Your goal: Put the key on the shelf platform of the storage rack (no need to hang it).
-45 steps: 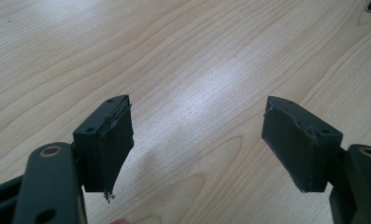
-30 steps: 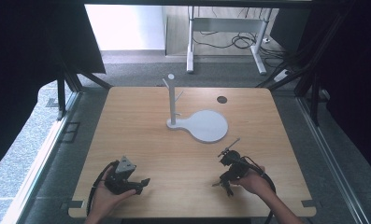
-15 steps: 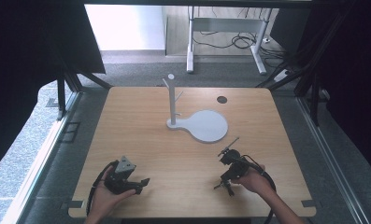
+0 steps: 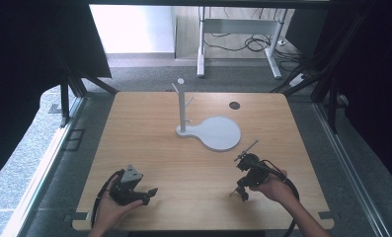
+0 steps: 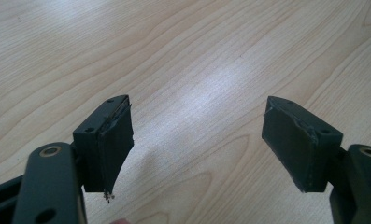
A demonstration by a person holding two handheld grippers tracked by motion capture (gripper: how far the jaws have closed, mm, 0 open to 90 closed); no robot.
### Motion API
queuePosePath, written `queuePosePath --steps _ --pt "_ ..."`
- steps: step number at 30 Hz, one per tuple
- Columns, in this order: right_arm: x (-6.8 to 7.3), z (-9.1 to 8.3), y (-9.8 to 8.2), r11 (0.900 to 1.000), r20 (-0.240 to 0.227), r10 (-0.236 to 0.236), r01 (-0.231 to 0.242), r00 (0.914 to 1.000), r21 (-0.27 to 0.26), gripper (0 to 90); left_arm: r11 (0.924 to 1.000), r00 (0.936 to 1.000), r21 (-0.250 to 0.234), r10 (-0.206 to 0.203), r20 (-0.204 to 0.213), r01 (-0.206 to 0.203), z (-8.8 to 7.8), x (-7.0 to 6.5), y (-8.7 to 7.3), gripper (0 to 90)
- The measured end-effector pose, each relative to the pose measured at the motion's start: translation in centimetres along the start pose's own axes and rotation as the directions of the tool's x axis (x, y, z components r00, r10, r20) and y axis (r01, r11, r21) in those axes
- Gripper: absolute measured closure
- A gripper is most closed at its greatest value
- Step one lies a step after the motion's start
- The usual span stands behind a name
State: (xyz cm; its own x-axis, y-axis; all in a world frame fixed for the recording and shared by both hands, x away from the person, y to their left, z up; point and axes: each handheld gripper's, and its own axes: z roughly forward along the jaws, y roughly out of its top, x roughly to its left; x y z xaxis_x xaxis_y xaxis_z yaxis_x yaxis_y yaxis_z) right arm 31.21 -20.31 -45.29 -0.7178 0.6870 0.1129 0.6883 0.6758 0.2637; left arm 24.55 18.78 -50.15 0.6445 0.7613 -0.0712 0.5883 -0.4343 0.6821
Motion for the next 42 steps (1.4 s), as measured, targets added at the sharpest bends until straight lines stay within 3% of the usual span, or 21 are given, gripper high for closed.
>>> queuePosePath --steps 19,42 --pt "0.0 -4.2 0.7 0.999 0.047 -0.019 0.021 0.9987 -0.032 89.2 0.9999 0.9999 -0.011 0.007 0.015 -0.007 -0.2 -0.1 0.1 25.1" --pt "-0.5 -4.8 3.3 0.998 0.048 -0.024 0.026 0.9986 -0.054 89.2 1.0 0.9999 -0.006 0.001 0.012 -0.001 -0.2 0.0 0.0 25.1"
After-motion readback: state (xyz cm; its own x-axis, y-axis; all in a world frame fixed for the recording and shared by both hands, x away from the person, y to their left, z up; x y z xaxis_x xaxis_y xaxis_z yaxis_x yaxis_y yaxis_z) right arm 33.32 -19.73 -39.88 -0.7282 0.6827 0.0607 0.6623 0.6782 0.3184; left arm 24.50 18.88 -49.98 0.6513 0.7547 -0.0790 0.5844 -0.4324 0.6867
